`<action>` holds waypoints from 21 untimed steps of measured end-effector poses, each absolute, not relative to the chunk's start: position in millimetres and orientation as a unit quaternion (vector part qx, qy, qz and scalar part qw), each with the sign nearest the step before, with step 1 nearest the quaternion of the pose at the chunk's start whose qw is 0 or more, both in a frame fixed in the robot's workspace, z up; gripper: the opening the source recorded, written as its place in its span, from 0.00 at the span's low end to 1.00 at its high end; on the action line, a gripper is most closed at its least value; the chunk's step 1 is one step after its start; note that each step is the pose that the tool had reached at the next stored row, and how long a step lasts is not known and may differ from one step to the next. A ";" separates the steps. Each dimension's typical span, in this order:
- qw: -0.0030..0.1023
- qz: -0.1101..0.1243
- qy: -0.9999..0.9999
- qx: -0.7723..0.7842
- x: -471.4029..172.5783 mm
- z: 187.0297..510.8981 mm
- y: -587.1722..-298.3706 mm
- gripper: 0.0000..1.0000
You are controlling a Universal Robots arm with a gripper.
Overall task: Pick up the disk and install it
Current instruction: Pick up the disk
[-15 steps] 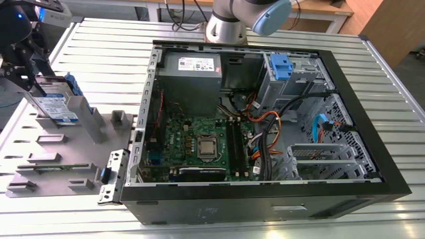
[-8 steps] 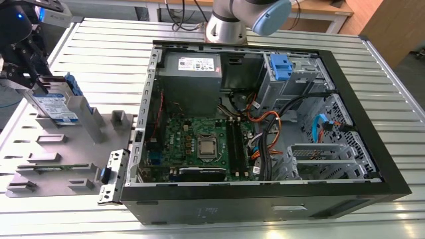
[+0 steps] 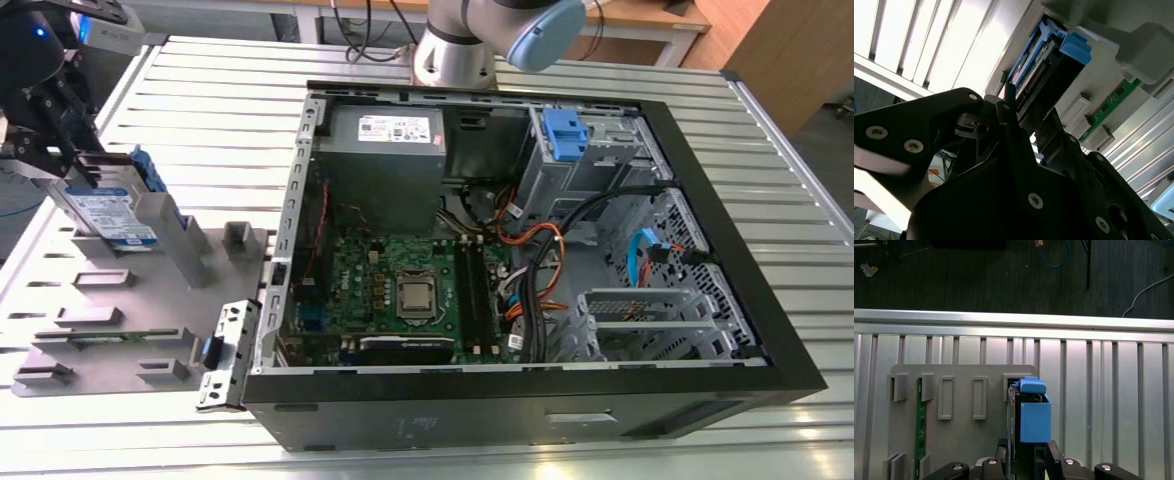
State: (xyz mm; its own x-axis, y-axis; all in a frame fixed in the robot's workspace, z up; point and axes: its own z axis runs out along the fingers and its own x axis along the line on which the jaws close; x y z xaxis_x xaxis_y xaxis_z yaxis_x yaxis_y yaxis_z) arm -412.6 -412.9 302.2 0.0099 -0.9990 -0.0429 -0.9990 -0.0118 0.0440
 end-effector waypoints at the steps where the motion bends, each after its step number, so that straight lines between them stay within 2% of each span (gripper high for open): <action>1: 0.001 -0.031 -0.703 0.711 -412.7 302.2 -412.9 0.42; 21: 0.001 -0.031 -0.703 0.711 -410.5 302.2 -412.9 0.42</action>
